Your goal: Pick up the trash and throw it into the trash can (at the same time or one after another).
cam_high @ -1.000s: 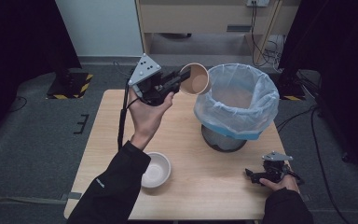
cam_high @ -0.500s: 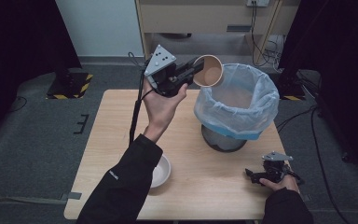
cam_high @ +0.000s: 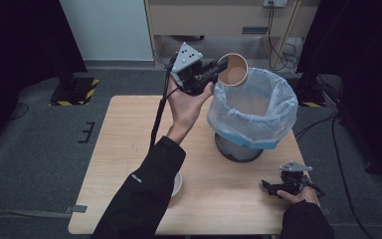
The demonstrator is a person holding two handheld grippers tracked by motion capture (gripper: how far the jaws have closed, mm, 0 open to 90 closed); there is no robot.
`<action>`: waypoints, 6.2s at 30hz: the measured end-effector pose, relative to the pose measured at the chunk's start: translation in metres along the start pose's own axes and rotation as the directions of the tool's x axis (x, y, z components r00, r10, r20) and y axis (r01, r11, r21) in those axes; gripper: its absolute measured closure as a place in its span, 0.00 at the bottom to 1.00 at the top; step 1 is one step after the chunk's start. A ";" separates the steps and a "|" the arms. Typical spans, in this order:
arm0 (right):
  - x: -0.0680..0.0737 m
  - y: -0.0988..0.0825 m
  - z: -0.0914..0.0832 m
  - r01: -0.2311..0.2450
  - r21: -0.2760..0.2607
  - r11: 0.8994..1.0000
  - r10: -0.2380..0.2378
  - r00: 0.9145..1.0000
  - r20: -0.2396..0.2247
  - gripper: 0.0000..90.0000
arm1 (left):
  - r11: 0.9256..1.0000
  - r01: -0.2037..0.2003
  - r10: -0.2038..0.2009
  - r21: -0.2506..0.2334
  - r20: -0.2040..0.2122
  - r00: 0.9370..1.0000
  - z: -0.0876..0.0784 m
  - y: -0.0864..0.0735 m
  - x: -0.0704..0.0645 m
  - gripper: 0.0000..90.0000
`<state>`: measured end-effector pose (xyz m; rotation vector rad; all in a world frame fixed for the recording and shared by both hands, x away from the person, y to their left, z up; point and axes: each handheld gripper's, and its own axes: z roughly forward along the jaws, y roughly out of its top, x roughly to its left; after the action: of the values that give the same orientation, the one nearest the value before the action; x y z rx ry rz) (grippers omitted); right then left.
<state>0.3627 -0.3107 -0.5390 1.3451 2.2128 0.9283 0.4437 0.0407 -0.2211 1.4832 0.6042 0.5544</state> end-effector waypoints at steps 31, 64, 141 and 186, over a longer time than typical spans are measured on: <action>0.000 0.000 0.000 0.004 -0.002 1.000 -0.004 1.000 0.001 0.01 | 0.994 -0.040 0.038 0.097 0.017 0.999 0.050 -0.033 0.001 0.60; 0.000 0.000 0.000 0.002 0.002 1.000 -0.002 1.000 0.001 0.01 | 0.889 0.077 -0.018 0.452 -0.134 0.991 -0.204 -0.219 0.043 0.30; 0.000 0.000 0.000 0.007 0.002 1.000 -0.007 1.000 0.000 0.01 | 0.896 0.196 -0.110 0.398 -0.228 0.967 -0.227 -0.213 0.053 0.92; 0.000 0.000 0.000 0.007 0.002 1.000 -0.007 1.000 0.001 0.01 | 0.996 0.052 -0.038 0.070 -0.188 0.982 -0.188 -0.070 0.049 0.92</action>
<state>0.3628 -0.3108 -0.5390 1.3372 2.2176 0.9228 0.3512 0.2111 -0.2916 1.4933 0.8104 0.6455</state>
